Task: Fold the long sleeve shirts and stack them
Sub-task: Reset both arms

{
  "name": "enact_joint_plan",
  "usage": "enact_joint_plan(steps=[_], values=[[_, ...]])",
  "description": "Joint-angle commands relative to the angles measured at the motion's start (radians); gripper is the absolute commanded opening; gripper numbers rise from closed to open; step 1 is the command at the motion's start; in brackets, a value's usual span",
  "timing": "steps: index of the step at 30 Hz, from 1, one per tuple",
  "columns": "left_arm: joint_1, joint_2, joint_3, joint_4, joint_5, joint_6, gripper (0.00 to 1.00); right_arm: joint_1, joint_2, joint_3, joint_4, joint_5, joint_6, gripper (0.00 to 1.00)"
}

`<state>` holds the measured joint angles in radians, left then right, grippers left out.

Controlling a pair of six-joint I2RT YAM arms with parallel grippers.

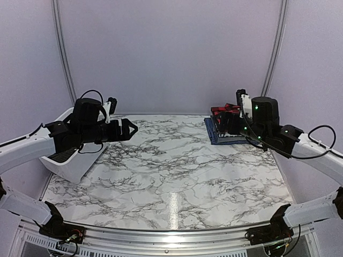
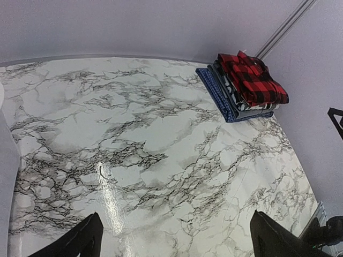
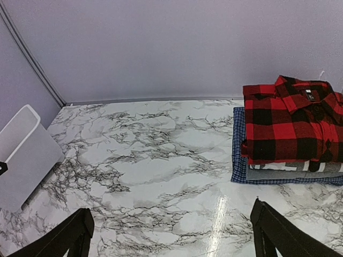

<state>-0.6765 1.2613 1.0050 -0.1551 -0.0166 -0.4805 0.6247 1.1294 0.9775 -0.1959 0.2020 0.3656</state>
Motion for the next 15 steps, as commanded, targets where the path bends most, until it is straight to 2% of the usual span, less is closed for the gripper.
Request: enact_joint_plan(steps=[1, 15], values=[[-0.001, -0.038, -0.005, 0.029, -0.024, 0.031, 0.99, 0.005, 0.022, 0.035, -0.054, 0.038, -0.004, 0.99], [-0.001, -0.053, -0.002, 0.025, -0.039, 0.043, 0.99, 0.005, 0.029, 0.038, -0.037, 0.027, -0.006, 0.99]])
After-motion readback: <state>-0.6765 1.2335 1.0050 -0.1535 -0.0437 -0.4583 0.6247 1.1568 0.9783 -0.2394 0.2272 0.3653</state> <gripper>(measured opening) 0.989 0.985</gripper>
